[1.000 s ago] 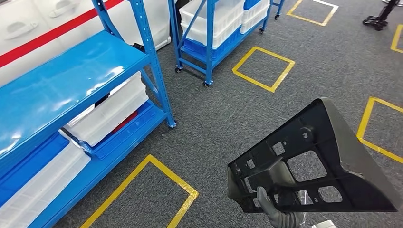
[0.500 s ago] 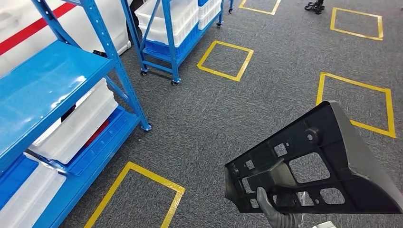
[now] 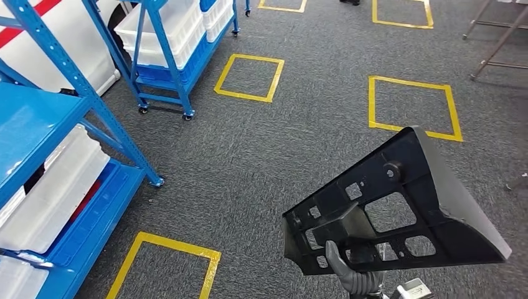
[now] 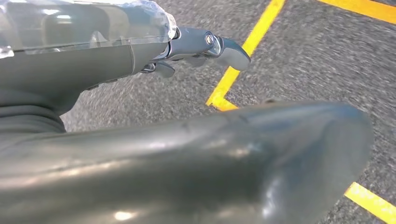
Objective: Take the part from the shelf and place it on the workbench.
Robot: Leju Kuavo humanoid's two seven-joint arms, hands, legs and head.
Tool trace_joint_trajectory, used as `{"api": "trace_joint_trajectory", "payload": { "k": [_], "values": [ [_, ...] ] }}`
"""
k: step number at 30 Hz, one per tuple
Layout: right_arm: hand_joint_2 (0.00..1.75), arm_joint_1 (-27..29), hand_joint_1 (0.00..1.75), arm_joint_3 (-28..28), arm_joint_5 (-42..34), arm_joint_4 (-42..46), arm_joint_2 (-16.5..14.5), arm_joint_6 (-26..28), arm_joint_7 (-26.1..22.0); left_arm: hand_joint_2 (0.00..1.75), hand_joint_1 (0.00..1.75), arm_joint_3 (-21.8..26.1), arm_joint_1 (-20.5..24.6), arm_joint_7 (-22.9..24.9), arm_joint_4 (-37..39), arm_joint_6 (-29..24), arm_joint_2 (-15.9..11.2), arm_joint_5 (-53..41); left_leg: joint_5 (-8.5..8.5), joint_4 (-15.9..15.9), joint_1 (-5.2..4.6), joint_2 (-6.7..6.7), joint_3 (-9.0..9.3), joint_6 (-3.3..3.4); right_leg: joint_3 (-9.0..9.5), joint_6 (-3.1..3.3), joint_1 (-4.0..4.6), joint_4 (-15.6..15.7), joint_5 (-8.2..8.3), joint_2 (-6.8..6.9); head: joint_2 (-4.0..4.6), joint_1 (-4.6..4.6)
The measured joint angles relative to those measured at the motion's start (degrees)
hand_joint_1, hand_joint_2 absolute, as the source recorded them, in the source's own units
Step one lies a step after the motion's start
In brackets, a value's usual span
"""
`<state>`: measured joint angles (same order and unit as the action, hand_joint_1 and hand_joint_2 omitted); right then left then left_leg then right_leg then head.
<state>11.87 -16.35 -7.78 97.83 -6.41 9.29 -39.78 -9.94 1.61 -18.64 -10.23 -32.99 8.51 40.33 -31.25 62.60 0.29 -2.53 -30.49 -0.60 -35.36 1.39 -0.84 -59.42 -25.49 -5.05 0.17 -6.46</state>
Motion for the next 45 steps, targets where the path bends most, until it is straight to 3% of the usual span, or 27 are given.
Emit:
{"api": "trace_joint_trajectory", "payload": {
  "k": [2, 4, 5, 7, 9, 11, 12, 13, 14, 16, 18, 20, 21, 23, 25, 27, 28, 29, 31, 32, 34, 36, 38, 40, 42, 43, 45],
  "values": [
    [1.75, -0.7, 1.75, -0.4, 0.0, -0.7, -0.1, -0.2, 0.0, 0.00, 0.00, 0.2, -0.1, 0.0, 0.0, -0.5, 0.0, 0.1, 1.49, -4.7, -0.02, -2.36, 1.79, 0.42, -0.40, -0.66, -0.09, -0.1, 0.43, -1.29, 0.00, 0.00],
    [1.75, -1.1, 1.75, -0.6, 0.0, -1.3, -0.2, -0.4, 0.0, 0.00, 0.00, 0.3, 0.1, 0.1, 0.0, -0.8, 0.1, 0.3, 1.68, -5.2, -0.20, -1.83, 1.84, 0.84, -0.78, -1.47, -0.25, 0.1, 0.95, -2.49, 0.00, 0.01],
    [1.75, -1.1, 1.75, -0.6, 0.0, -1.6, -0.2, -0.5, 0.0, 0.00, 0.00, 0.4, 0.2, 0.3, 0.0, -1.0, 0.2, 0.4, 1.99, -5.4, -0.19, -1.06, 1.95, 1.18, -1.02, -1.73, -0.29, -0.1, 0.88, -2.20, 0.00, 0.01],
    [1.75, -1.6, 1.75, -0.8, 0.0, -2.2, -0.2, -0.8, 0.0, 0.00, 0.00, 0.7, 0.3, 0.9, 0.0, -1.5, 0.4, 0.8, 2.66, -6.1, -0.14, 0.66, 2.01, 2.01, -2.33, -2.04, -0.08, -2.6, -1.14, 0.44, 0.00, 0.05],
    [1.75, -2.2, 1.75, -0.9, -0.1, -2.7, -0.2, -1.0, 0.0, 0.00, 0.00, 1.0, 0.0, 1.3, 0.0, -1.9, 0.6, 1.0, 2.93, -6.2, -0.30, 2.52, 1.66, 2.42, -5.25, -2.18, 0.04, -9.6, -5.40, 3.63, 0.00, 0.09],
    [1.75, -2.5, 1.75, -1.0, -0.2, -3.2, -0.1, -1.1, 0.0, 0.00, 0.00, 1.2, -0.1, 1.4, 0.0, -1.8, 0.6, 1.1, 2.96, -6.1, -0.42, 4.37, 1.30, 2.48, -7.93, -2.43, -0.03, -16.4, -8.27, 4.56, 0.00, 0.09],
    [1.75, -2.5, 1.75, -1.0, -0.3, -3.4, 0.0, -1.1, 0.0, 0.00, 0.00, 1.2, -0.1, 1.4, 0.0, -1.6, 0.7, 1.1, 2.94, -6.0, -0.43, 5.20, 1.21, 2.46, -8.05, -2.53, -0.08, -17.5, -8.30, 4.74, 0.00, 0.10],
    [1.75, -2.5, 1.75, -1.0, -0.4, -3.6, 0.1, -1.1, 0.0, 0.00, 0.00, 1.2, -0.1, 1.4, 0.0, -1.3, 0.7, 1.0, 2.89, -6.0, -0.42, 5.97, 1.17, 2.40, -7.14, -2.59, -0.13, -16.4, -7.41, 4.95, 0.00, 0.10],
    [1.75, -2.5, 1.75, -1.0, -0.4, -3.7, 0.3, -1.0, 0.0, 0.00, 0.00, 1.2, -0.1, 1.2, 0.0, -1.0, 0.7, 1.0, 2.79, -5.9, -0.41, 6.69, 1.22, 2.25, -5.00, -2.59, -0.16, -13.0, -5.71, 5.41, 0.00, 0.10],
    [1.75, -2.5, 1.75, -1.0, -0.5, -3.8, 0.5, -1.0, 0.0, 0.00, 0.00, 1.2, -0.1, 0.7, 0.0, 0.0, 0.8, 0.8, 2.37, -5.6, -0.61, 7.89, 1.39, 1.71, -0.08, -2.28, 0.15, -4.3, -3.02, 8.12, 0.00, 0.10],
    [1.75, -2.5, 1.75, -1.0, -0.5, -3.7, 0.7, -0.8, 0.0, 0.00, 0.00, 1.2, -0.2, 0.2, 0.0, 0.9, 0.8, 0.5, 1.94, -5.2, -0.97, 8.95, 1.50, 1.17, 2.11, -1.60, 0.58, 0.0, -2.45, 9.98, 0.00, 0.05],
    [1.75, -2.1, 1.75, -1.0, -0.6, -3.4, 1.1, -0.6, 0.0, 0.00, 0.00, 1.2, -0.1, -0.1, 0.0, 1.7, 0.8, 0.2, 1.64, -5.2, -1.07, 10.17, 1.70, 0.77, 1.96, -0.88, 0.72, 0.2, -2.47, 8.90, 0.00, 0.01],
    [1.75, -1.8, 1.75, -0.9, -0.6, -3.2, 1.3, -0.5, 0.0, 0.00, 0.00, 1.1, 0.0, -0.2, 0.0, 2.1, 0.8, 0.0, 1.20, -4.9, -0.94, 9.96, 1.74, 0.48, 1.93, -0.58, 0.68, 0.3, -2.37, 8.16, 0.00, 0.00],
    [1.75, -1.4, 1.75, -0.8, -0.6, -2.5, 1.5, -0.3, -0.1, 0.00, 0.00, 1.1, -0.1, -0.3, 0.0, 2.8, 0.8, -0.3, -1.25, -1.7, -0.54, 7.26, 0.59, -0.08, 1.91, 0.05, 0.48, 0.5, -2.12, 6.60, 0.00, 0.01],
    [1.75, -1.0, 1.75, -0.6, -0.6, -1.8, 1.6, -0.1, -0.1, 0.00, 0.00, 1.0, -0.3, -0.4, 0.0, 3.4, 0.8, -0.5, -5.13, 5.9, -0.28, 4.00, -2.80, -0.32, 1.82, 0.38, 0.47, 0.5, -1.99, 5.02, 0.00, 0.01],
    [1.75, -0.3, 1.75, -0.3, -0.6, -1.2, 1.9, 0.2, -0.1, 0.00, 0.00, 1.0, -0.3, -0.4, 0.0, 3.9, 0.7, -0.8, -6.61, 11.8, -0.25, 3.13, -5.74, -0.22, 1.87, 0.48, 0.60, 0.5, -1.94, 3.33, 0.00, 0.01],
    [1.75, 0.2, 1.75, -0.1, -0.6, -0.9, 2.0, 0.3, -0.1, 0.00, 0.00, 1.0, -0.3, -0.4, 0.0, 4.1, 0.7, -0.9, -5.59, 11.6, -0.25, 2.99, -5.89, -0.04, 1.98, 0.48, 0.64, 0.5, -1.93, 2.47, 0.00, 0.01],
    [1.75, 0.6, 1.75, 0.1, -0.7, -0.6, 2.1, 0.5, -0.1, 0.00, 0.00, 0.9, -0.3, -0.4, 0.0, 4.2, 0.7, -1.0, -3.55, 9.2, -0.25, 2.70, -5.00, 0.19, 2.12, 0.48, 0.67, 0.5, -1.93, 1.57, 0.00, 0.01],
    [1.75, 1.2, 1.75, 0.5, -0.7, 0.0, 2.3, 0.7, 0.0, 0.00, 0.00, 0.9, -0.4, -0.6, 0.0, 4.3, 0.7, -1.2, 0.89, 1.3, -0.22, 0.25, -1.90, 0.70, 2.23, 0.35, 0.66, 0.4, -1.89, -0.12, 0.00, 0.01],
    [1.75, 1.4, 1.75, 0.7, -0.7, 0.3, 2.4, 0.8, 0.0, 0.00, 0.00, 0.8, -0.5, -0.7, 0.0, 4.3, 0.6, -1.3, 2.11, -1.9, -0.19, -1.05, -0.69, 0.85, 2.10, 0.16, 0.61, 0.4, -1.80, -0.89, 0.00, 0.01],
    [1.75, 1.7, 1.75, 1.0, -0.7, 0.8, 2.5, 1.0, 0.0, 0.00, 0.00, 0.7, -0.4, -0.9, 0.1, 4.2, 0.5, -1.4, 2.43, -4.2, -0.30, -2.10, 0.11, 1.02, 1.54, -0.58, 0.38, 0.4, -1.43, -2.25, 0.00, 0.01],
    [1.75, 2.2, 1.75, 1.3, -0.7, 1.3, 2.7, 1.1, 0.0, 0.00, 0.00, 0.5, -0.2, -1.0, 0.1, 4.0, 0.6, -1.4, 2.79, -4.8, -0.28, -0.74, 0.28, 1.51, 1.08, -1.37, 0.20, 0.4, -1.18, -2.97, 0.00, 0.01],
    [1.75, 2.4, 1.75, 1.5, -0.8, 1.6, 2.8, 1.0, 0.3, 0.00, 0.00, 0.3, -0.3, -1.2, 0.1, 3.8, 0.7, -1.2, 3.38, -5.6, -0.12, 0.87, 0.41, 2.26, -0.06, -1.90, 0.46, -1.9, -2.95, -0.27, 0.00, 0.04],
    [1.75, 2.0, 1.75, 1.6, -0.7, 1.7, 3.0, 0.7, 0.7, 0.00, 0.00, 0.3, -0.4, -1.4, 0.1, 3.5, 0.7, -1.0, 3.63, -6.0, -0.29, 2.58, 0.34, 2.65, -2.92, -2.31, 0.50, -8.3, -6.72, 3.48, 0.00, 0.08],
    [1.75, 1.7, 1.75, 1.9, -0.3, 1.7, 3.0, 0.8, 1.1, 0.00, 0.00, 0.3, -0.4, -1.3, 0.1, 3.4, 0.7, -0.9, 3.61, -5.9, -0.49, 4.35, 0.17, 2.73, -5.33, -2.68, 0.22, -14.0, -8.86, 4.64, 0.00, 0.08],
    [1.75, 1.6, 1.75, 2.1, 0.0, 1.6, 3.0, 0.9, 1.3, 0.00, 0.00, 0.2, -0.3, -1.1, 0.1, 3.4, 0.6, -1.1, 3.56, -5.8, -0.55, 5.18, 0.14, 2.75, -5.16, -2.80, 0.13, -14.2, -8.40, 4.85, 0.00, 0.08],
    [1.75, 1.6, 1.75, 2.5, 0.9, 1.7, 3.0, 1.4, 1.4, 0.00, 0.00, 0.1, -0.1, -0.8, 0.1, 4.0, 0.6, -1.2, 3.40, -5.6, -0.60, 6.63, 0.20, 2.64, -1.52, -2.77, 0.10, -8.2, -5.09, 5.86, 0.00, 0.08]
  ]
}}
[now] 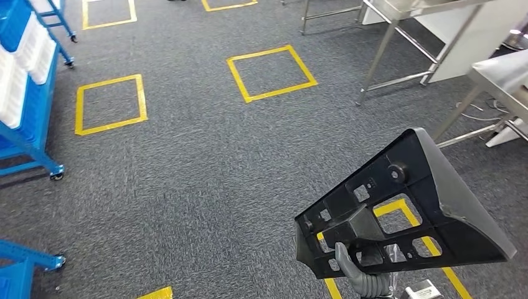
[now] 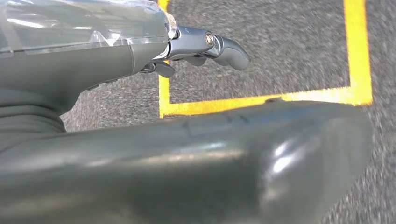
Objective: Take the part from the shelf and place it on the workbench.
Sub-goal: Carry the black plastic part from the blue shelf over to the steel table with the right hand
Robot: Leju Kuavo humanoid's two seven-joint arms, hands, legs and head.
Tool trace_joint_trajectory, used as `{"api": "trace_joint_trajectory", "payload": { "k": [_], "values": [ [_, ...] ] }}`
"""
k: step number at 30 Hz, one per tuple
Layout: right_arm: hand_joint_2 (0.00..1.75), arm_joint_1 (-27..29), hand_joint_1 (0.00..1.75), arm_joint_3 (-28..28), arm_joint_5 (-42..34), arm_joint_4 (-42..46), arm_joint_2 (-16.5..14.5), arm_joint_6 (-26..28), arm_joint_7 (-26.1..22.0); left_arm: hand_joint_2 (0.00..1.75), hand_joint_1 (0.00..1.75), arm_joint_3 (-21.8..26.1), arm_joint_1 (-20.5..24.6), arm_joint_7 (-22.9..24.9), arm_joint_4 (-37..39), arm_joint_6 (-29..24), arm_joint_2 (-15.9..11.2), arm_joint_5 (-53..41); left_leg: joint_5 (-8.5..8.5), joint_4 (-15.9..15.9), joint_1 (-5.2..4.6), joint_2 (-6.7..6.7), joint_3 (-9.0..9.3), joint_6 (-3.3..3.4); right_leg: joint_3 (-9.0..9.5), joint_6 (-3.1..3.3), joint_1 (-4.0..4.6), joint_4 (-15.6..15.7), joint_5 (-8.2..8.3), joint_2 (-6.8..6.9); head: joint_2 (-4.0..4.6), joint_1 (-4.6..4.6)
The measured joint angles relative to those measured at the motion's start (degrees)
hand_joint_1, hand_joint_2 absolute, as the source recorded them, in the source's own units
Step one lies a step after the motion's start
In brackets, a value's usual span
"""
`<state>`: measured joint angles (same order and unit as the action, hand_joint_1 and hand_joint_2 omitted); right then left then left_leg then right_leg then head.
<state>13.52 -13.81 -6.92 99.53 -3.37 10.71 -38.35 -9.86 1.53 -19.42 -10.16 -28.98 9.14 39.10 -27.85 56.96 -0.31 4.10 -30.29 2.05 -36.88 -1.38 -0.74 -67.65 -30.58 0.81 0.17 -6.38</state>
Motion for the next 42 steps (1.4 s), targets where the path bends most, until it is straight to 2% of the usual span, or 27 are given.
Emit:
{"api": "trace_joint_trajectory", "payload": {
  "k": [2, 3, 4, 6, 8, 10, 12, 13, 14, 15, 17, 19, 21, 23, 25, 26, 27, 28, 29, 30, 33, 34, 36, 37, 39, 41, 42],
  "values": [
    [1.75, 0.0, 1.75, 0.5, 1.0, 0.3, 0.0, 0.6, 0.0, 0.00, 0.00, -0.1, 0.1, -0.1, 0.0, 1.3, 0.0, 0.1, -0.27, 0.2, -0.21, 1.14, 0.15, -0.34, 4.04, 0.53, 0.47, 7.4, 2.30, 2.32, 0.00, 0.00],
    [1.75, 0.1, 1.75, 0.7, 1.4, 0.6, 0.0, 0.9, 0.0, 0.00, 0.00, -0.1, 0.1, -0.2, 0.0, 1.9, 0.0, 0.2, -0.38, 0.3, -0.32, 1.65, 0.21, -0.58, 4.91, 0.85, 0.72, 9.2, 2.64, 2.97, 0.00, 0.00],
    [1.75, 0.2, 1.75, 1.0, 1.6, 0.7, 0.0, 1.0, 0.0, 0.00, 0.00, -0.1, 0.1, -0.3, 0.0, 2.4, 0.0, 0.3, -0.44, 0.3, -0.40, 2.16, 0.29, -0.83, 5.03, 1.14, 0.96, 9.7, 2.57, 3.08, 0.00, 0.00],
    [1.75, 0.5, 1.75, 1.4, 1.8, 1.0, 0.0, 1.2, -0.1, 0.00, 0.00, -0.1, 0.1, -0.4, 0.0, 2.8, -0.1, 0.3, -0.67, 0.3, -0.36, 3.00, 0.45, -1.38, 4.90, 1.66, 0.81, 10.0, 2.99, 1.69, 0.00, -0.01],
    [1.75, 0.7, 1.75, 1.6, 1.9, 1.3, 0.0, 1.3, -0.1, 0.00, 0.00, -0.1, 0.1, -0.5, 0.0, 2.9, -0.1, 0.3, -2.47, 2.4, -0.15, 0.98, -0.20, -1.98, 4.95, 2.28, 0.37, 10.5, 3.47, 0.36, 0.00, -0.02],
    [1.75, 0.7, 1.75, 1.8, 2.2, 1.4, -0.1, 1.3, -0.1, 0.00, 0.00, -0.1, 0.1, -0.5, 0.0, 3.0, -0.2, 0.1, -6.33, 8.9, 0.20, -2.37, -2.88, -2.45, 4.81, 2.71, 0.15, 10.7, 3.79, -0.94, 0.00, -0.02],
    [1.75, 0.8, 1.75, 1.9, 2.5, 1.4, -0.1, 1.3, -0.1, 0.00, 0.00, -0.2, 0.0, -0.5, 0.0, 3.0, -0.3, -0.1, -9.02, 15.9, 0.43, -3.49, -5.94, -2.72, 4.63, 2.81, 0.16, 10.6, 3.93, -2.41, 0.00, -0.02],
    [1.75, 0.8, 1.75, 2.0, 2.7, 1.4, -0.1, 1.4, -0.1, 0.00, 0.00, -0.3, 0.0, -0.4, 0.0, 3.0, -0.4, -0.2, -8.80, 17.1, 0.51, -3.60, -6.44, -2.79, 4.60, 2.79, 0.15, 10.5, 3.97, -3.22, 0.00, -0.02],
    [1.75, 0.8, 1.75, 2.2, 2.9, 1.4, -0.1, 1.4, -0.1, 0.00, 0.00, -0.3, 0.0, -0.4, 0.0, 3.0, -0.4, -0.3, -7.38, 15.8, 0.62, -3.72, -5.85, -2.82, 4.61, 2.71, 0.12, 10.4, 4.00, -4.11, 0.00, -0.02],
    [1.75, 0.8, 1.75, 2.3, 3.0, 1.4, -0.1, 1.5, -0.1, 0.00, 0.00, -0.4, 0.0, -0.4, 0.0, 3.0, -0.4, -0.5, -5.19, 12.5, 0.78, -4.21, -4.35, -2.82, 4.63, 2.59, 0.08, 10.2, 3.99, -5.00, 0.00, -0.02],
    [1.75, 0.8, 1.75, 2.6, 3.0, 1.4, -0.1, 1.6, -0.1, 0.00, 0.00, -0.5, 0.0, -0.4, 0.0, 3.0, -0.6, -0.7, -1.77, 4.7, 1.22, -7.07, -1.00, -2.75, 4.37, 2.09, 0.06, 9.8, 3.93, -6.61, 0.00, -0.02],
    [1.75, 0.8, 1.75, 2.8, 3.0, 1.4, -0.1, 1.7, -0.1, 0.00, 0.00, -0.6, 0.0, -0.6, 0.0, 3.2, -0.6, -0.9, -1.10, 1.4, 1.36, -9.02, 0.25, -2.50, 3.70, 1.30, 0.01, 9.4, 4.08, -7.96, 0.00, -0.02],
    [1.75, 1.1, 1.75, 3.0, 3.0, 1.5, -0.1, 1.9, -0.1, 0.00, 0.00, -0.7, 0.1, -0.8, 0.0, 3.7, -0.6, -1.1, -0.96, 1.2, 1.15, -8.07, 0.21, -1.94, 3.11, 0.42, -0.20, 9.5, 4.51, -9.32, 0.00, -0.02],
    [1.75, 1.6, 1.75, 3.3, 3.0, 1.8, -0.1, 2.1, -0.2, 0.00, 0.00, -0.9, 0.2, -0.9, 0.0, 4.3, -0.7, -1.3, -0.50, 0.7, 1.16, -6.41, 0.26, -1.08, 2.21, -0.15, -0.14, 8.2, 3.57, -7.50, 0.00, 0.01],
    [1.75, 1.8, 1.75, 3.7, 3.1, 2.1, -0.1, 2.5, -0.2, 0.00, 0.00, -1.2, -0.1, -1.1, 0.0, 4.9, -0.8, -1.6, -0.23, 0.4, 1.03, -4.47, 0.14, -0.45, -0.45, -0.42, 0.00, 2.5, 0.08, -3.28, 0.00, 0.03],
    [1.75, 1.9, 1.75, 3.8, 3.2, 2.2, -0.1, 2.7, -0.2, 0.00, 0.00, -1.4, -0.2, -1.1, 0.0, 5.2, -0.9, -1.7, -0.25, 0.5, 0.85, -3.56, 0.00, -0.31, -2.21, -0.50, -0.01, -1.4, -1.86, -1.95, 0.00, 0.04],
    [1.75, 2.1, 1.75, 3.9, 3.3, 2.3, -0.1, 2.8, -0.2, 0.00, 0.00, -1.5, -0.3, -1.1, 0.0, 5.4, -1.0, -1.8, -0.29, 0.5, 0.66, -2.63, -0.11, -0.26, -3.65, -0.53, -0.04, -4.7, -3.19, -1.26, 0.00, 0.04],
    [1.75, 2.4, 1.75, 4.0, 3.4, 2.3, -0.1, 2.9, -0.2, 0.00, 0.00, -1.7, -0.3, -1.1, 0.0, 5.6, -1.1, -1.9, -0.35, 0.6, 0.51, -1.77, -0.17, -0.22, -4.19, -0.47, -0.04, -6.3, -3.48, -0.99, 0.00, 0.04],
    [1.75, 2.7, 1.75, 4.1, 3.5, 2.4, -0.1, 3.1, -0.2, 0.00, 0.00, -1.8, -0.3, -1.2, 0.0, 5.8, -1.1, -2.0, -0.42, 0.6, 0.38, -0.97, -0.18, -0.20, -3.63, -0.34, -0.01, -5.7, -2.73, -0.85, 0.00, 0.04],
    [1.75, 3.0, 1.75, 4.3, 3.6, 2.6, -0.1, 3.1, -0.2, 0.00, 0.00, -1.9, -0.2, -1.2, 0.0, 5.9, -1.1, -2.0, -0.50, 0.6, 0.25, -0.23, -0.10, -0.21, -1.83, -0.09, 0.08, -2.8, -1.11, -0.54, 0.00, 0.04],
    [1.75, 3.3, 1.75, 4.8, 3.8, 3.2, -0.1, 3.4, -0.3, 0.00, 0.00, -2.1, -0.1, -1.3, 0.0, 6.4, -1.2, -2.2, -0.80, 0.6, -0.10, 1.72, 0.36, -0.54, 4.39, 1.17, 0.93, 8.3, 2.63, 2.70, 0.00, 0.03],
    [1.75, 3.4, 1.75, 4.9, 3.8, 3.3, -0.1, 3.4, -0.3, 0.00, 0.00, -2.1, -0.1, -1.4, 0.0, 6.7, -1.2, -2.3, -0.85, 0.6, -0.11, 2.28, 0.48, -0.78, 5.02, 1.53, 1.25, 9.6, 2.84, 3.32, 0.00, 0.02],
    [1.75, 3.6, 1.75, 5.2, 3.9, 3.6, -0.1, 3.5, -0.3, 0.00, 0.00, -2.4, 0.0, -1.4, 0.0, 7.0, -1.3, -2.4, -0.85, 0.4, -0.06, 3.41, 0.75, -1.38, 4.92, 2.02, 1.47, 10.0, 3.17, 2.34, 0.00, 0.01],
    [1.75, 3.8, 1.75, 5.4, 3.9, 3.7, -0.1, 3.5, -0.4, 0.00, 0.00, -2.5, 0.0, -1.4, 0.0, 7.2, -1.3, -2.5, -1.06, 0.5, -0.01, 3.08, 0.88, -1.71, 5.00, 2.20, 1.28, 10.3, 3.45, 1.68, 0.00, 0.01],
    [1.75, 3.9, 1.75, 5.6, 4.0, 3.9, -0.2, 3.6, -0.4, 0.00, 0.00, -2.8, 0.0, -1.4, 0.0, 7.4, -1.4, -2.6, -2.98, 2.9, 0.18, 0.11, 0.09, -2.29, 5.23, 2.61, 0.75, 11.1, 4.01, 0.33, 0.00, 0.01],
    [1.75, 3.8, 1.75, 5.7, 4.0, 4.0, -0.3, 3.6, -0.4, 0.00, 0.00, -3.0, -0.2, -1.4, 0.1, 7.6, -1.5, -2.7, -6.70, 9.7, 0.50, -3.08, -2.80, -2.65, 5.16, 2.91, 0.55, 11.3, 4.28, -1.06, 0.00, 0.00],
    [1.75, 3.8, 1.75, 5.7, 4.0, 4.0, -0.3, 3.6, -0.4, 0.00, 0.00, -3.1, -0.3, -1.4, 0.1, 7.7, -1.6, -2.8, -8.21, 13.2, 0.58, -3.54, -4.43, -2.79, 5.05, 3.01, 0.57, 11.2, 4.33, -1.82, 0.00, 0.00]
  ]
}}
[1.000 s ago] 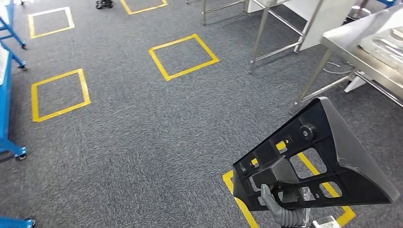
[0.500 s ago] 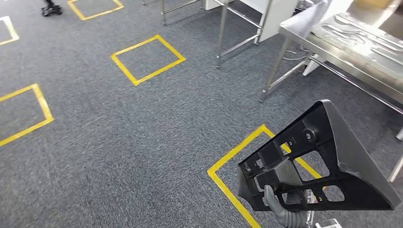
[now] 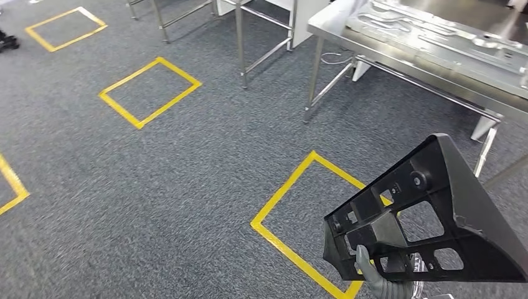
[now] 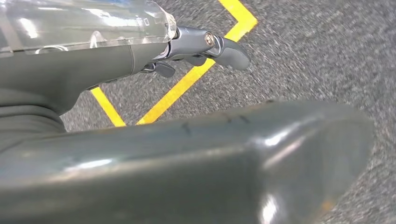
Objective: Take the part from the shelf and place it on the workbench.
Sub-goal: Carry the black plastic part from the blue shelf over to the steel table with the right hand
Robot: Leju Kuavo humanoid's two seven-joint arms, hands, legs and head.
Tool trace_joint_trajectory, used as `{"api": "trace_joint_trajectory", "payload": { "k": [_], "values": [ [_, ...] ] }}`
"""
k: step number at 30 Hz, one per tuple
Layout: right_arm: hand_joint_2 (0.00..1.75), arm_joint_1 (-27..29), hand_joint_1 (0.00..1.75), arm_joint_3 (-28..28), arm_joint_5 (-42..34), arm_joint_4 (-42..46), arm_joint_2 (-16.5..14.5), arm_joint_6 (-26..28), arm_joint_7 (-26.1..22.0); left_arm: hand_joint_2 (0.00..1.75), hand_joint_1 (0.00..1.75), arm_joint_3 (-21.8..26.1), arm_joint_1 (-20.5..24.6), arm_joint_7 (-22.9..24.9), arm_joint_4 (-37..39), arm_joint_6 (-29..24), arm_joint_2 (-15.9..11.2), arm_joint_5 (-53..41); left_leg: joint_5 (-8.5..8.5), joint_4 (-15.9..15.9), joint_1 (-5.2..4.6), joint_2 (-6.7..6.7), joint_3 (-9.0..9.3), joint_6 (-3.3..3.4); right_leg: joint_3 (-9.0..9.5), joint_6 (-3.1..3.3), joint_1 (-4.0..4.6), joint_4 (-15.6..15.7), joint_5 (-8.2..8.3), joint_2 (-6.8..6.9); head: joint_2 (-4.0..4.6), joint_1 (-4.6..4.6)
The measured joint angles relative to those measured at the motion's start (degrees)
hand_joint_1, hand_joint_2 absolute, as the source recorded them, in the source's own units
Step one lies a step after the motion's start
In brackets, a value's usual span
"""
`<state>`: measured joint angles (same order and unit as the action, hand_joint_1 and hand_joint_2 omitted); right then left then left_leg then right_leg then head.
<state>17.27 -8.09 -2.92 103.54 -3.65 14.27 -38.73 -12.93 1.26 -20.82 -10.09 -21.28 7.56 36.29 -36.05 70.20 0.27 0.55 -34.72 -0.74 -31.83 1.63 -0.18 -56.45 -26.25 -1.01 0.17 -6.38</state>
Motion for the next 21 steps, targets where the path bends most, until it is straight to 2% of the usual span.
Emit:
{"api": "trace_joint_trajectory", "payload": {
  "k": [1, 2, 3, 4, 5, 6, 7, 8, 10, 11, 12, 14, 15, 16, 17, 18, 19, 21],
  "values": [
    [1.75, 0.0, 1.75, 0.1, 0.0, 0.0, 0.0, 0.0, 0.0, 0.00, 0.00, -0.1, -0.1, 0.0, 0.0, 0.1, -0.1, -0.1, -0.57, 2.3, 0.05, -0.16, -1.10, -0.11, -0.09, 0.02, 0.01, -0.1, 0.02, -0.87, 0.00, 0.00],
    [1.75, 0.1, 1.75, 0.1, 0.0, 0.0, 0.0, 0.0, 0.0, 0.00, 0.00, -0.2, -0.2, 0.1, 0.0, 0.1, -0.1, -0.2, 0.06, 2.6, 0.09, -0.22, -1.29, -0.17, -0.17, 0.00, 0.00, -0.3, 0.01, -1.79, 0.00, 0.00],
    [1.75, 0.1, 1.75, 0.3, 0.0, 0.0, 0.0, 0.1, 0.0, 0.00, 0.00, -0.2, -0.2, 0.1, 0.0, 0.2, -0.2, -0.2, 1.77, 0.6, 0.17, -0.42, -0.44, -0.16, -0.21, -0.07, -0.01, -0.6, -0.03, -2.73, 0.00, 0.00],
    [1.75, 0.2, 1.75, 0.4, 0.0, 0.0, -0.1, 0.1, 0.0, 0.00, 0.00, -0.2, -0.2, 0.1, 0.0, 0.3, -0.2, -0.3, 4.07, -3.1, 0.29, -1.14, 1.18, -0.07, -0.25, -0.18, -0.03, -0.8, -0.10, -3.65, 0.00, 0.00],
    [1.75, 0.2, 1.75, 0.5, 0.1, 0.0, -0.1, 0.1, 0.0, 0.00, 0.00, -0.3, -0.3, 0.1, 0.0, 0.3, -0.3, -0.3, 5.73, -6.8, 0.43, -2.66, 2.84, 0.11, -0.34, -0.37, -0.01, -1.1, -0.18, -4.43, 0.00, 0.01],
    [1.75, 0.1, 1.75, 0.5, 0.2, 0.0, -0.2, 0.1, 0.1, 0.00, 0.00, -0.3, -0.3, 0.1, 0.1, 0.3, -0.4, -0.3, 6.81, -9.8, 0.57, -4.10, 4.11, 0.29, -0.57, -0.64, -0.03, -1.4, -0.21, -5.21, 0.00, 0.01],
    [1.75, 0.1, 1.75, 0.6, 0.3, 0.0, -0.3, 0.1, 0.1, 0.00, 0.00, -0.3, -0.3, 0.1, 0.1, 0.4, -0.4, -0.3, 7.16, -11.5, 0.59, -5.23, 4.78, 0.50, -0.88, -0.99, -0.12, -1.6, -0.18, -5.90, 0.00, 0.01],
    [1.75, 0.1, 1.75, 0.6, 0.5, 0.0, -0.4, 0.1, 0.1, 0.00, 0.00, -0.3, -0.2, 0.1, 0.1, 0.4, -0.4, -0.4, 6.96, -12.0, 0.50, -5.67, 4.93, 0.74, -1.21, -1.41, -0.27, -1.7, -0.04, -6.59, 0.00, 0.01],
    [1.75, 0.2, 1.75, 0.8, 0.9, 0.0, -0.5, 0.1, 0.2, 0.00, 0.00, -0.4, 0.0, 0.1, 0.1, 0.5, -0.4, -0.4, 7.32, -12.4, 0.51, -4.32, 5.04, 1.35, -1.75, -2.21, -0.44, -1.7, 0.27, -7.62, 0.00, 0.00],
    [1.75, 0.2, 1.75, 1.0, 1.0, 0.0, -0.5, 0.1, 0.2, 0.00, 0.00, -0.4, 0.1, 0.1, 0.1, 0.6, -0.4, -0.4, 7.55, -12.7, 0.63, -3.49, 5.12, 1.73, -2.10, -2.49, -0.31, -2.1, -0.04, -6.70, 0.00, 0.02],
    [1.75, 0.2, 1.75, 1.1, 1.0, 0.1, -0.5, 0.1, 0.2, 0.00, 0.00, -0.5, 0.0, 0.1, 0.1, 0.7, -0.4, -0.4, 7.75, -13.0, 0.79, -2.59, 5.13, 2.03, -2.88, -2.74, -0.14, -3.6, -1.00, -4.99, 0.00, 0.04],
    [1.75, 0.1, 1.75, 1.2, 1.0, 0.2, -0.6, 0.1, 0.2, 0.00, 0.00, -0.5, -0.2, 0.1, 0.2, 0.8, -0.4, -0.5, 7.87, -13.2, 0.76, -0.77, 5.07, 2.38, -5.89, -3.20, -0.09, -9.8, -4.52, -0.82, 0.00, 0.07],
    [1.75, 0.0, 1.75, 1.2, 1.0, 0.2, -0.6, 0.1, 0.3, 0.00, 0.00, -0.6, -0.3, 0.1, 0.2, 0.8, -0.4, -0.5, 7.82, -13.2, 0.69, 0.18, 5.02, 2.42, -7.77, -3.43, -0.27, -13.7, -6.22, 0.18, 0.00, 0.06],
    [1.75, 0.0, 1.75, 1.3, 1.1, 0.1, -0.6, 0.1, 0.3, 0.00, 0.00, -0.6, -0.3, 0.1, 0.2, 0.9, -0.4, -0.5, 7.75, -13.2, 0.63, 1.09, 5.01, 2.43, -9.12, -3.62, -0.45, -16.5, -7.11, 0.60, 0.00, 0.06],
    [1.75, 0.1, 1.75, 1.3, 1.1, 0.1, -0.6, 0.1, 0.3, 0.00, 0.00, -0.7, -0.3, 0.1, 0.2, 0.9, -0.4, -0.5, 7.66, -13.2, 0.61, 1.98, 5.06, 2.39, -9.52, -3.76, -0.59, -17.5, -6.93, 0.82, 0.00, 0.07],
    [1.75, 0.1, 1.75, 1.4, 1.2, 0.1, -0.7, 0.1, 0.3, 0.00, 0.00, -0.7, -0.3, 0.1, 0.2, 1.0, -0.5, -0.5, 7.54, -13.2, 0.60, 2.81, 5.17, 2.29, -8.67, -3.82, -0.69, -16.1, -5.65, 1.07, 0.00, 0.07],
    [1.75, 0.1, 1.75, 1.5, 1.3, 0.1, -0.7, 0.1, 0.3, 0.00, 0.00, -0.8, -0.3, 0.1, 0.2, 1.1, -0.5, -0.5, 7.38, -13.2, 0.60, 3.56, 5.37, 2.16, -6.66, -3.77, -0.71, -12.5, -3.66, 1.73, 0.00, 0.07],
    [1.75, 0.0, 1.75, 1.6, 1.6, 0.1, -0.8, -0.1, 0.4, 0.00, 0.00, -0.9, -0.2, 0.1, 0.2, 1.3, -0.5, -0.6, 7.01, -13.2, 0.41, 4.82, 5.84, 1.72, -2.31, -3.26, -0.36, -4.4, -0.79, 4.63, 0.00, 0.07]
  ]
}}
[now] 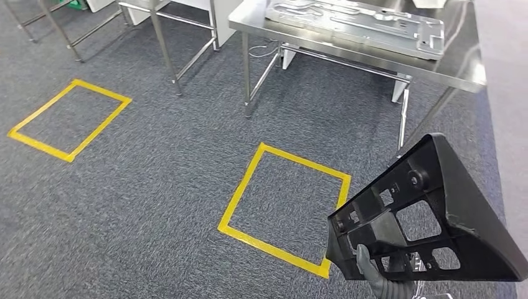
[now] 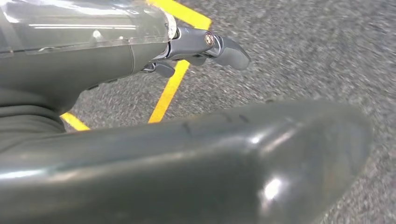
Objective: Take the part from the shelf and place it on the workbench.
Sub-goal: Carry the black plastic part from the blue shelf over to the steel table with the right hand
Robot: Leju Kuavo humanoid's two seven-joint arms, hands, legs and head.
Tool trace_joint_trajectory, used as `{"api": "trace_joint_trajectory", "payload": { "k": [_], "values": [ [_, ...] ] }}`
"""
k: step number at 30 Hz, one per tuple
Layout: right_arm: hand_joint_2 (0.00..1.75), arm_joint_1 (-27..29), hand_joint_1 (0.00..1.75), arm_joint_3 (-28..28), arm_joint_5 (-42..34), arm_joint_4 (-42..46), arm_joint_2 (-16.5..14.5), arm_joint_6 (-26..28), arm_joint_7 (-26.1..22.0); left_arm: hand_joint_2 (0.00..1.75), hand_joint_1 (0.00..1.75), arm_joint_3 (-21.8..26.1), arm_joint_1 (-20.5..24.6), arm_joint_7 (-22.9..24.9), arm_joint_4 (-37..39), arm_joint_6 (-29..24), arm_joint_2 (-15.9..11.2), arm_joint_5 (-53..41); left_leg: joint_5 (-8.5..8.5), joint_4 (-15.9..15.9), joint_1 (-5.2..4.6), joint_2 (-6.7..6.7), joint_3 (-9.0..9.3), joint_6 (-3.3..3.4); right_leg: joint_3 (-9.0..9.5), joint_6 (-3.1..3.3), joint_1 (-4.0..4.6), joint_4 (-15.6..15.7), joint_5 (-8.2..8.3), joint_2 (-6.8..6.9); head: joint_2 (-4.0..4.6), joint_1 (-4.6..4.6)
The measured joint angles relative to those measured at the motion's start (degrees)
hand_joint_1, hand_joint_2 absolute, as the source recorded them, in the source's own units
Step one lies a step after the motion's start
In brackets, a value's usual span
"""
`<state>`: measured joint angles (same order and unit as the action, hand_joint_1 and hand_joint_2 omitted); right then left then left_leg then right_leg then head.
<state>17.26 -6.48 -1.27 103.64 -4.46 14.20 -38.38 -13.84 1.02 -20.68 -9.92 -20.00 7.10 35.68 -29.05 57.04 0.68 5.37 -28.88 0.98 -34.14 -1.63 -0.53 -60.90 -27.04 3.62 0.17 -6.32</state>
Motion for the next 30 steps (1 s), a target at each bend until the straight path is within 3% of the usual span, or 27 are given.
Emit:
{"api": "trace_joint_trajectory", "payload": {
  "k": [2, 4, 5, 7, 9, 10, 11, 12, 14, 16, 21, 23, 25, 26, 27, 28, 29, 30],
  "values": [
    [1.75, -0.1, 1.75, 0.1, 0.3, 0.0, -0.2, -0.2, 0.1, 0.00, 0.00, -0.1, 0.1, 0.0, 0.0, 0.0, 0.0, -0.1, -0.30, 0.0, -0.27, 1.04, 0.35, -0.51, 1.49, 0.65, 0.49, 3.1, 0.49, 1.43, 0.00, -0.01],
    [1.75, -0.2, 1.75, 0.3, 0.6, -0.1, -0.3, -0.3, 0.3, 0.00, 0.00, -0.3, 0.2, 0.1, 0.0, 0.1, 0.0, -0.1, -0.50, -0.1, -0.38, 2.06, 0.63, -1.09, 1.30, 1.25, 0.56, 3.1, 0.62, 0.08, 0.00, -0.01],
    [1.75, -0.2, 1.75, 0.4, 1.0, -0.1, -0.4, -0.1, 0.5, 0.00, 0.00, -0.3, 0.3, 0.1, 0.0, 0.2, 0.0, 0.0, -0.90, 0.2, -0.30, 1.68, 0.64, -1.41, 1.36, 1.60, 0.42, 3.4, 0.73, -0.49, 0.00, -0.01],
    [1.75, -0.5, 1.75, 0.6, 2.6, -0.3, -0.7, 0.9, 1.3, 0.00, 0.00, -0.3, 0.3, 0.2, 0.0, 0.7, -0.1, 0.1, -3.22, 3.9, -0.12, -1.20, -0.86, -1.88, 1.60, 2.36, 0.04, 3.9, 0.90, -1.53, 0.00, -0.03],
    [1.75, -0.8, 1.75, 0.7, 4.3, -0.7, -0.9, 2.1, 2.2, 0.00, 0.00, -0.3, 0.1, 0.2, 0.0, 1.1, -0.2, 0.3, -6.68, 11.7, 0.03, -4.25, -4.73, -2.03, 1.66, 2.84, 0.05, 3.9, 0.77, -2.38, 0.00, -0.04],
    [1.75, -0.9, 1.75, 0.7, 4.9, -0.9, -1.0, 2.6, 2.5, 0.00, 0.00, -0.3, 0.0, 0.2, 0.0, 1.3, -0.2, 0.3, -7.66, 15.3, 0.04, -4.76, -6.67, -2.07, 1.74, 2.96, 0.12, 3.9, 0.69, -2.86, 0.00, -0.04],
    [1.75, -1.0, 1.75, 0.8, 5.4, -1.1, -1.0, 3.1, 2.9, 0.00, 0.00, -0.3, 0.0, 0.2, 0.0, 1.4, -0.3, 0.4, -7.51, 17.0, 0.04, -4.93, -7.85, -2.05, 1.89, 3.02, 0.20, 3.9, 0.58, -3.34, 0.00, -0.04],
    [1.75, -1.0, 1.75, 0.8, 5.7, -1.3, -1.0, 3.5, 3.2, 0.00, 0.00, -0.3, -0.1, 0.2, 0.0, 1.5, -0.3, 0.4, -6.17, 16.4, 0.03, -4.96, -8.00, -1.97, 2.10, 3.01, 0.25, 3.8, 0.43, -3.83, 0.00, -0.04],
    [1.75, -1.2, 1.75, 1.0, 6.5, -1.6, -1.1, 4.3, 3.9, 0.00, 0.00, -0.3, -0.2, 0.3, 0.0, 1.7, -0.4, 0.5, -1.41, 9.4, 0.03, -5.03, -5.53, -1.57, 2.65, 2.74, 0.28, 3.6, -0.04, -4.59, 0.00, -0.04],
    [1.75, -1.5, 1.75, 1.2, 7.2, -1.7, -1.0, 5.0, 4.2, 0.00, 0.00, -0.3, -0.2, 0.4, 0.0, 1.8, -0.4, 0.6, 1.09, 2.9, -0.14, -5.19, -2.93, -1.02, 2.85, 2.17, 0.45, 3.2, -0.50, -5.01, 0.00, -0.03],
    [1.75, -2.9, 1.75, 1.3, 9.5, -1.9, -0.9, 6.3, 4.7, 0.00, 0.00, -0.3, 0.1, 0.7, 0.0, 1.8, -0.5, 1.2, 1.03, 0.6, -0.15, -5.20, -1.72, 0.57, 2.19, 0.53, 0.39, 1.1, -0.92, -4.89, 0.01, -0.02],
    [1.75, -4.0, 1.75, 1.3, 10.5, -2.2, -0.8, 6.5, 4.9, 0.00, 0.00, -0.3, 0.1, 0.9, 0.0, 1.6, -0.5, 1.5, 0.98, 0.4, -0.08, -5.05, -1.23, 0.99, -0.63, -0.05, 0.15, -4.0, -3.43, -4.32, 0.01, -0.02],
    [1.75, -5.4, 1.75, 1.2, 11.6, -2.6, -0.6, 6.6, 5.4, 0.00, 0.00, -0.3, 0.1, 1.1, 0.0, 1.2, -0.4, 1.8, 0.72, 0.4, -0.13, -4.98, -1.08, 1.19, -5.03, -0.54, -0.10, -11.0, -6.10, -4.05, 0.00, -0.02],
    [1.75, -6.2, 1.75, 1.2, 12.2, -2.9, -0.4, 6.7, 5.9, 0.00, 0.00, -0.3, 0.1, 1.1, 0.0, 1.0, -0.4, 1.9, 0.52, 0.4, -0.14, -4.98, -0.90, 1.19, -6.55, -0.67, -0.19, -13.0, -6.26, -3.98, 0.00, -0.02],
    [1.75, -7.0, 1.75, 1.2, 12.7, -3.2, -0.3, 6.7, 6.3, 0.00, 0.00, -0.3, 0.1, 1.2, 0.0, 0.7, -0.4, 2.1, 0.28, 0.4, -0.15, -4.98, -0.61, 1.13, -7.06, -0.69, -0.26, -12.9, -5.27, -3.93, 0.00, -0.02],
    [1.75, -7.9, 1.75, 1.1, 13.2, -3.5, -0.2, 6.7, 6.7, 0.00, 0.00, -0.2, 0.1, 1.3, 0.0, 0.5, -0.4, 2.2, -0.03, 0.4, -0.14, -4.98, -0.16, 1.02, -6.34, -0.57, -0.29, -10.4, -3.09, -3.86, 0.00, -0.02],
    [1.75, -8.8, 1.75, 1.1, 13.6, -3.8, -0.2, 6.7, 7.0, 0.00, 0.00, -0.2, 0.1, 1.4, 0.0, 0.4, -0.4, 2.3, -0.38, 0.4, -0.14, -4.98, 0.35, 0.89, -4.81, -0.35, -0.28, -6.3, -0.38, -3.75, 0.00, -0.02],
    [1.75, -9.6, 1.75, 1.0, 14.0, -4.0, -0.1, 6.7, 7.4, 0.00, 0.00, -0.2, 0.1, 1.4, 0.0, 0.3, -0.4, 2.3, -0.69, 0.3, -0.16, -4.98, 0.84, 0.73, -3.31, -0.08, -0.17, -2.6, 1.29, -3.61, 0.00, -0.02]
  ]
}}
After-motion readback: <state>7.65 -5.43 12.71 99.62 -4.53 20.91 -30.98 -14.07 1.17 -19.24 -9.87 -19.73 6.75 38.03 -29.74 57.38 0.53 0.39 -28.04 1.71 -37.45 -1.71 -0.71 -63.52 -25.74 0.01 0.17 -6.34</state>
